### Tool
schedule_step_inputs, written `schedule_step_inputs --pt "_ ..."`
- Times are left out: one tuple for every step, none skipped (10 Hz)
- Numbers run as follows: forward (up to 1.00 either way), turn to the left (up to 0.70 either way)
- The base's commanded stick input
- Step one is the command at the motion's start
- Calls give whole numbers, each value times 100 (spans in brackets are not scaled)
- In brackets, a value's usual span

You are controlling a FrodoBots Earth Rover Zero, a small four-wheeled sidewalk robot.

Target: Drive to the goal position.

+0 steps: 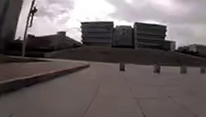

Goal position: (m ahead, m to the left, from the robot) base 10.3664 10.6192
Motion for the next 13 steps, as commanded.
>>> schedule_step_inputs --pt "100 0" --pt "100 0" --pt "100 0" --pt "100 0" --pt "100 -1" --pt "100 -27" --pt "100 -27" --pt "100 -27" --pt "100 -27" --pt "100 -27" --pt "100 -27" --pt "100 -27" --pt "100 -27"
